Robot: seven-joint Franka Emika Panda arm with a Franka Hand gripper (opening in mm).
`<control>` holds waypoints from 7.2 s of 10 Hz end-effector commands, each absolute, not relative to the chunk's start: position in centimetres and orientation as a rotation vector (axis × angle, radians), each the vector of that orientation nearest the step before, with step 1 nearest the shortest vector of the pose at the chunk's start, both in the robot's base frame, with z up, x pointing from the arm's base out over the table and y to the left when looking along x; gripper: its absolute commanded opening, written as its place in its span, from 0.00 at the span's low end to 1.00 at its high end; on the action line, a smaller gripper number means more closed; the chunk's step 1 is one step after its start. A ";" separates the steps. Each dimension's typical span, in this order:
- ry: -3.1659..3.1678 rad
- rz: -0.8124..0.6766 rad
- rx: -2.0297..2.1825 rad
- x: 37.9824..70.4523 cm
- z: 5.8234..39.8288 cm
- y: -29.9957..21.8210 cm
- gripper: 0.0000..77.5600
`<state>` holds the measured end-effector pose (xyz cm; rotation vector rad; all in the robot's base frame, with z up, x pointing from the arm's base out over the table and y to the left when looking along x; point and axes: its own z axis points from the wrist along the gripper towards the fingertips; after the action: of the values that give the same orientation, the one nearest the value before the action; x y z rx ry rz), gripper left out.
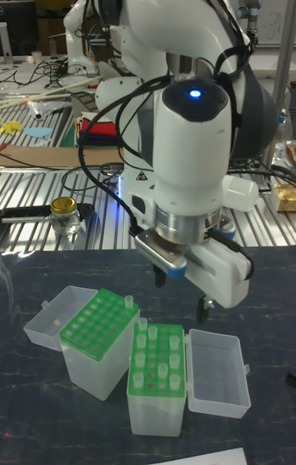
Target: Transfer all large pipette tips from one holder to another
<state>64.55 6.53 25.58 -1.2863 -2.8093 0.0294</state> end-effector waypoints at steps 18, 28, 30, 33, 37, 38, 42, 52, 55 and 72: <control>-2.855 -0.064 -1.402 68.6 21.2 7.4 1.00; -2.894 -0.059 -1.339 67.9 20.0 6.8 1.00; -2.898 -0.055 -1.338 67.9 19.9 6.5 1.00; -2.896 -0.056 -1.335 67.2 20.0 6.3 1.00; -2.897 -0.057 -1.336 66.9 20.0 6.1 1.00; -2.898 -0.059 -1.338 66.9 20.0 6.1 1.00; -2.893 -0.062 -1.355 66.9 20.0 6.1 1.00; -2.895 -0.060 -1.357 66.9 20.1 6.1 0.01; -2.895 -0.060 -1.357 66.9 20.1 6.1 0.01; -2.948 -0.074 -1.298 65.8 26.1 6.2 0.01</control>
<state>66.13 6.25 24.81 -1.3187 -2.9364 -0.0697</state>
